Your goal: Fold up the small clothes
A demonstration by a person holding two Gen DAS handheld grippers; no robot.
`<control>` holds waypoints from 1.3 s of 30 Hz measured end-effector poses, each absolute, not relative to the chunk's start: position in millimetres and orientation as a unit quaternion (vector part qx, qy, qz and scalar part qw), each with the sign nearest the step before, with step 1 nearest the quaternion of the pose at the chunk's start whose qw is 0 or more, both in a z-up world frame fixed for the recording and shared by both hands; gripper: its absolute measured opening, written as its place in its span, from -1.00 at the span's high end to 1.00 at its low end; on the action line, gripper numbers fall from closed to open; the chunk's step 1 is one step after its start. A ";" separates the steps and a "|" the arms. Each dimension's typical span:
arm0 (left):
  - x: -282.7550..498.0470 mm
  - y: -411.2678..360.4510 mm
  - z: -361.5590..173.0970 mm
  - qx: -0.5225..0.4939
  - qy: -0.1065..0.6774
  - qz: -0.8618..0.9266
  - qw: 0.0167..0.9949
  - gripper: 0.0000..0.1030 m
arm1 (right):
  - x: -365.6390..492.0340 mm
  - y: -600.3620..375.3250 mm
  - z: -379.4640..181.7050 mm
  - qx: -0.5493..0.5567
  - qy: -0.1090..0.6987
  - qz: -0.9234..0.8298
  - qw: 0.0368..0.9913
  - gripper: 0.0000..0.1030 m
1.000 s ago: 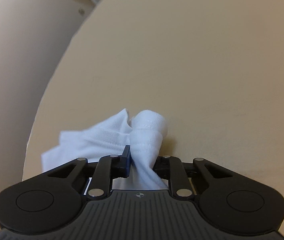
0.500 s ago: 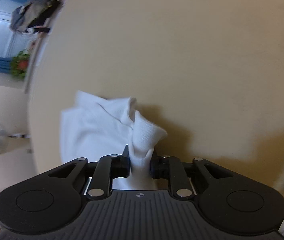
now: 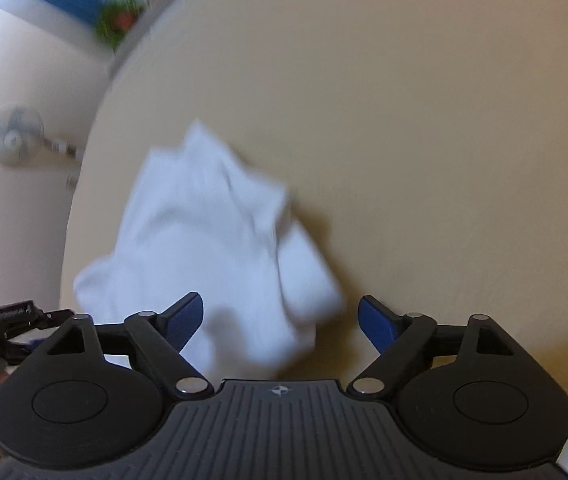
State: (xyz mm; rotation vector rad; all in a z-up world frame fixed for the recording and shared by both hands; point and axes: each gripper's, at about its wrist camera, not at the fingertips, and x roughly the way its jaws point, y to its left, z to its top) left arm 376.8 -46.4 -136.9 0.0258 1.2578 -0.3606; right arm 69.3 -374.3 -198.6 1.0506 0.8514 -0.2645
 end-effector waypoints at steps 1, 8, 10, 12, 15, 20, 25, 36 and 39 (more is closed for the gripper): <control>355.9 -39.4 -140.4 -0.012 0.595 -0.182 0.783 -0.57 | 65.2 -376.0 -202.4 0.504 0.388 -0.115 0.763 -0.72; 264.6 -6.3 -187.8 -0.172 0.677 -0.163 0.697 -0.57 | 51.1 -387.8 -213.7 0.560 0.363 -0.104 0.737 -0.78; 259.5 -9.7 -198.4 -0.226 0.673 -0.158 0.686 -0.56 | 47.6 -391.0 -218.8 0.584 0.352 -0.111 0.723 -0.78; 262.2 -11.7 -204.4 -0.252 0.649 -0.136 0.705 -0.32 | 49.1 -391.5 -224.4 0.593 0.342 -0.114 0.720 -0.23; 271.7 -14.8 -208.3 -0.266 0.634 -0.103 0.719 0.45 | 62.4 -375.6 -225.1 0.550 0.386 -0.128 0.729 0.67; 271.0 9.6 -181.3 -0.259 0.631 -0.127 0.720 0.56 | 64.5 -366.5 -209.2 0.548 0.382 -0.159 0.727 0.76; 275.9 27.9 -148.9 -0.188 0.610 -0.121 0.760 0.54 | 54.3 -344.6 -193.9 0.550 0.385 -0.148 0.726 0.76; 198.4 19.4 -108.1 0.020 0.536 -0.059 0.842 -0.67 | 17.8 -335.2 -154.6 0.342 0.405 -0.200 0.824 -0.27; 154.6 24.4 -84.7 0.087 0.499 -0.065 0.860 -0.77 | 0.0 -294.8 -115.8 0.176 0.404 -0.183 0.879 -0.76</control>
